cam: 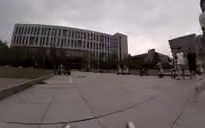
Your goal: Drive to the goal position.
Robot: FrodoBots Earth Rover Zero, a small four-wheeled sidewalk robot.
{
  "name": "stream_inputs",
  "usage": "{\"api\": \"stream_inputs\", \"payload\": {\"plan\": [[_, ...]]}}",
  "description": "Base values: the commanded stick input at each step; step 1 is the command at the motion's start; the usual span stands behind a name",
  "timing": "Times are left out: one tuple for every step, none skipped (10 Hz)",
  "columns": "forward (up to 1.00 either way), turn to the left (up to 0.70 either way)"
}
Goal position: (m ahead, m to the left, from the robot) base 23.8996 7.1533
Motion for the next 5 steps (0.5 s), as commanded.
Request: {"api": "stream_inputs", "payload": {"plan": [[0.70, 0.00], [0.70, 0.00], [0.70, 0.00], [0.70, 0.00], [0.70, 0.00]]}}
